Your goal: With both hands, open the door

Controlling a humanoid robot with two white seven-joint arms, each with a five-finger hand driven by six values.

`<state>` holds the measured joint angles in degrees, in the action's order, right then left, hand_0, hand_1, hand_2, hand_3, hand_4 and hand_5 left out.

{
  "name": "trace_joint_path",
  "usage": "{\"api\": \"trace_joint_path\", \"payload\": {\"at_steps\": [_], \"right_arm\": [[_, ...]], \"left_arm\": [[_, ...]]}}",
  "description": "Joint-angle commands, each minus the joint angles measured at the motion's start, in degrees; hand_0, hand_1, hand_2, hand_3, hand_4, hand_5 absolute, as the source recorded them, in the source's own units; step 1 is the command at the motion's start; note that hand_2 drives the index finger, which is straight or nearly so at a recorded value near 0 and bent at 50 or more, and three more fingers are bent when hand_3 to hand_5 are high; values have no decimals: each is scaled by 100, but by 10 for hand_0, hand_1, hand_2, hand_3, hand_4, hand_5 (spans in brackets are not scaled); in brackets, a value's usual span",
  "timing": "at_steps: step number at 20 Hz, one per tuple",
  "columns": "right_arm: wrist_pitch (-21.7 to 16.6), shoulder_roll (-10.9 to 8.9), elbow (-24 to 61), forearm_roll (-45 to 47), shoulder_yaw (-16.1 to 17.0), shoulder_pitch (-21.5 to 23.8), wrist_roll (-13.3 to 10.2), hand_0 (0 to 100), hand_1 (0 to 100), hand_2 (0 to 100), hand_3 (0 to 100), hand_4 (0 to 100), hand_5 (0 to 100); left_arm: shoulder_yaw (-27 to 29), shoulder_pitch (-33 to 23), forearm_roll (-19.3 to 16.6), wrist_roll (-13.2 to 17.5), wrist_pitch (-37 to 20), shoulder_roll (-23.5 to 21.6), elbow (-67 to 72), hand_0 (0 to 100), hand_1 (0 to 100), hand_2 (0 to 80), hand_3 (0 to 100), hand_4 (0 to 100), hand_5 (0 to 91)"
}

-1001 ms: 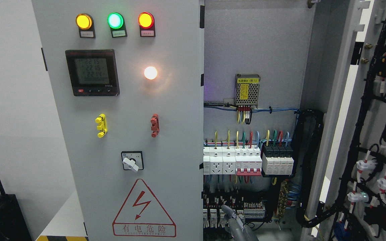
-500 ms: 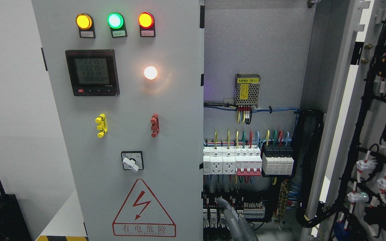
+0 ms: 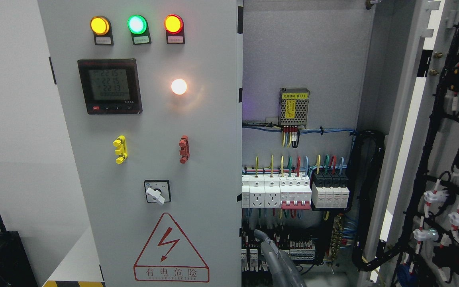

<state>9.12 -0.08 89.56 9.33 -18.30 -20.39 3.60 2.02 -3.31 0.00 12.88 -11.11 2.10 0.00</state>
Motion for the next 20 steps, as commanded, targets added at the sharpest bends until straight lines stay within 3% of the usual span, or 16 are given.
{"api": "trace_joint_path", "payload": {"at_steps": [1,20], "right_arm": [[2,16,-492,7,-94,-228,9,381,0,0,0,0,0],[-7,25,-888,245,-121,-632,88,382,0,0,0,0,0]], "left_arm": [[0,6,-167,4,4,1,79,0,0,0,0,0,0],[0,-3,-167,4,4,1,88,0,0,0,0,0,0]]}}
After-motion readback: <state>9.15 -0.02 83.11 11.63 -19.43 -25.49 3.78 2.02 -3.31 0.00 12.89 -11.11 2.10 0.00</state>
